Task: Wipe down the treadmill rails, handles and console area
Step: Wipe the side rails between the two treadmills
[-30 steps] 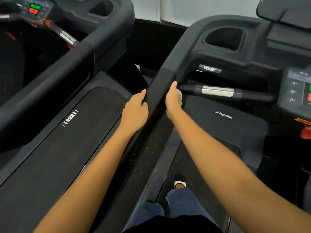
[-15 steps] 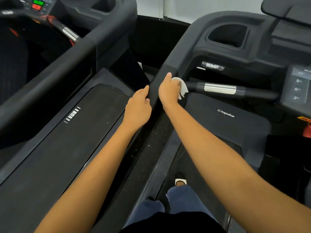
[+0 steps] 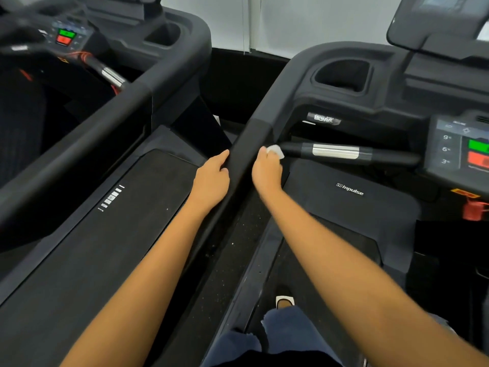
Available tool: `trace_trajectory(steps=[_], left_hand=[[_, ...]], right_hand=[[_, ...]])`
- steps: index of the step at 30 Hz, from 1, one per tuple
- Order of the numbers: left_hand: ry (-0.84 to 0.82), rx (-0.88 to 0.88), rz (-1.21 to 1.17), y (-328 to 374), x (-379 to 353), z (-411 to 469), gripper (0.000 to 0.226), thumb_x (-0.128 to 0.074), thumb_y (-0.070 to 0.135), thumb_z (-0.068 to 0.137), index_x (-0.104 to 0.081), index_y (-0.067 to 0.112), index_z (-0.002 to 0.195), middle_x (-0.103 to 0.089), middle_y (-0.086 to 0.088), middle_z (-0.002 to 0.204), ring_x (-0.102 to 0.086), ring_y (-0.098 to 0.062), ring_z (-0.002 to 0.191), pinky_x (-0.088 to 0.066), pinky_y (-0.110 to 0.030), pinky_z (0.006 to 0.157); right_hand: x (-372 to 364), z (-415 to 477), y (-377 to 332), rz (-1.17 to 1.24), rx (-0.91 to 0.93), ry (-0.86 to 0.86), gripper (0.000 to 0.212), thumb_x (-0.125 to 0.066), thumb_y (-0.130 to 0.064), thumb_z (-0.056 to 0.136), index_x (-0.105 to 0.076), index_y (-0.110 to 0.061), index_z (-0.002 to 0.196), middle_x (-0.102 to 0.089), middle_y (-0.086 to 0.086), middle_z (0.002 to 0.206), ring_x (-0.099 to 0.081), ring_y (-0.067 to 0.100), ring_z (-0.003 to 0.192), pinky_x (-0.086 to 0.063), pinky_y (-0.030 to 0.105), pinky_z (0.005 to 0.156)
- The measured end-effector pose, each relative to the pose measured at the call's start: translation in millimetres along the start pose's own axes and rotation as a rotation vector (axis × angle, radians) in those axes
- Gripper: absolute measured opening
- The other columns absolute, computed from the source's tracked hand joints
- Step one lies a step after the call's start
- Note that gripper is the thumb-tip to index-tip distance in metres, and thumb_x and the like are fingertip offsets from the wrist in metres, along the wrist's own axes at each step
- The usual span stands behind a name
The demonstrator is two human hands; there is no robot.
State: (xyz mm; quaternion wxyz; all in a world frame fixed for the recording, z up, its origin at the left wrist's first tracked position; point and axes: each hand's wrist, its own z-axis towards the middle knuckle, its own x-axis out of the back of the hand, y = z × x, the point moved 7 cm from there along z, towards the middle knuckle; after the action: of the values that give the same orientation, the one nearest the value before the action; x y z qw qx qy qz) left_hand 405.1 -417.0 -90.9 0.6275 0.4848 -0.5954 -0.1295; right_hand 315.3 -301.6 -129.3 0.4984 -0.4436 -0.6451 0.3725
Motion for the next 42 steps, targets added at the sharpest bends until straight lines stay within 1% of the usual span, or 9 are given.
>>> trace_trajectory(steps=[4, 9, 13, 18, 22, 25, 31, 37, 42], left_hand=[[-0.02, 0.001, -0.029, -2.2, 0.5, -1.2, 0.048, -0.036, 0.013, 0.101, -0.035, 0.023, 0.148, -0.037, 0.002, 0.152, -0.033, -0.015, 0.139, -0.025, -0.026, 0.112], [-0.053, 0.021, -0.09, -1.3, 2.5, -4.2, 0.046, -0.038, 0.023, 0.102, -0.036, 0.023, 0.147, -0.036, 0.003, 0.152, -0.031, -0.017, 0.141, -0.025, -0.033, 0.116], [-0.056, -0.032, -0.004, 3.1, 1.1, -12.6, 0.048, -0.039, 0.024, 0.102, -0.033, 0.019, 0.149, -0.035, 0.001, 0.153, -0.031, -0.018, 0.141, -0.024, -0.027, 0.109], [-0.009, -0.131, 0.139, 2.6, -1.5, -33.2, 0.045, -0.039, 0.015, 0.101, -0.036, 0.013, 0.146, -0.035, -0.002, 0.152, -0.03, -0.017, 0.141, -0.021, -0.026, 0.111], [0.015, -0.112, 0.025, -7.4, 11.1, -51.1, 0.03, -0.038, 0.013, 0.1, -0.056, 0.035, 0.11, -0.055, 0.019, 0.114, -0.049, 0.007, 0.106, -0.031, -0.022, 0.096], [0.064, -0.042, -0.092, -24.5, 26.4, -57.8, 0.04, -0.039, 0.02, 0.1, -0.048, 0.011, 0.138, -0.051, -0.002, 0.141, -0.044, -0.018, 0.133, -0.032, -0.033, 0.111], [0.109, -0.013, -0.23, -44.1, 30.5, -69.5, 0.037, -0.043, 0.021, 0.1, -0.053, 0.019, 0.136, -0.057, 0.012, 0.131, -0.048, -0.006, 0.126, -0.034, -0.027, 0.109], [0.112, -0.063, -0.021, -37.3, 24.5, -72.0, 0.043, -0.041, 0.017, 0.099, -0.046, 0.016, 0.142, -0.046, 0.002, 0.146, -0.038, -0.012, 0.136, -0.025, -0.02, 0.108], [0.107, -0.087, 0.043, -34.7, 23.5, -73.4, 0.044, -0.038, 0.01, 0.099, -0.045, 0.014, 0.143, -0.045, 0.001, 0.147, -0.038, -0.012, 0.136, -0.022, -0.013, 0.101]], right_hand=[[11.3, 16.8, -5.3, -0.17, 0.135, 0.086, 0.024, -0.034, -0.023, 0.097, -0.038, -0.009, 0.078, -0.047, 0.011, 0.091, -0.045, 0.023, 0.085, -0.035, 0.023, 0.071], [-11.4, -77.6, 45.4, -0.235, 0.043, -0.134, 0.015, -0.039, -0.01, 0.097, -0.05, -0.004, 0.088, -0.053, 0.017, 0.092, -0.054, 0.032, 0.09, -0.039, 0.036, 0.074], [-25.6, -161.0, 67.6, -0.226, 0.053, -0.285, 0.033, -0.038, -0.006, 0.096, -0.035, -0.015, 0.065, -0.047, 0.006, 0.074, -0.047, 0.02, 0.07, -0.035, 0.031, 0.06], [-12.8, -92.6, 13.8, -0.108, 0.222, -0.068, 0.033, -0.037, -0.008, 0.098, -0.034, -0.017, 0.066, -0.044, 0.012, 0.084, -0.041, 0.024, 0.081, -0.034, 0.038, 0.072], [-23.5, -20.0, -7.4, -0.154, 0.22, -0.128, 0.027, -0.026, -0.003, 0.099, -0.053, -0.003, 0.104, -0.051, 0.025, 0.112, -0.044, 0.037, 0.113, -0.032, 0.043, 0.097], [-33.6, -54.2, 8.3, -0.218, 0.321, -0.074, 0.025, -0.028, 0.004, 0.093, -0.053, 0.003, 0.094, -0.051, 0.034, 0.108, -0.044, 0.05, 0.112, -0.035, 0.056, 0.1], [-42.9, -205.1, 59.3, -0.143, 0.409, -0.303, 0.027, -0.033, -0.018, 0.103, -0.04, -0.016, 0.077, -0.047, 0.016, 0.096, -0.045, 0.023, 0.089, -0.04, 0.041, 0.089], [-41.3, -74.3, 10.5, -0.246, 0.384, -0.119, 0.038, -0.028, 0.001, 0.087, -0.06, 0.008, 0.106, -0.056, 0.032, 0.098, -0.055, 0.05, 0.099, -0.038, 0.056, 0.102], [-41.3, -40.1, 1.5, -0.288, 0.294, -0.018, 0.054, -0.021, -0.024, 0.1, -0.046, 0.014, 0.128, -0.039, 0.036, 0.137, -0.03, 0.043, 0.134, -0.012, 0.048, 0.113]])
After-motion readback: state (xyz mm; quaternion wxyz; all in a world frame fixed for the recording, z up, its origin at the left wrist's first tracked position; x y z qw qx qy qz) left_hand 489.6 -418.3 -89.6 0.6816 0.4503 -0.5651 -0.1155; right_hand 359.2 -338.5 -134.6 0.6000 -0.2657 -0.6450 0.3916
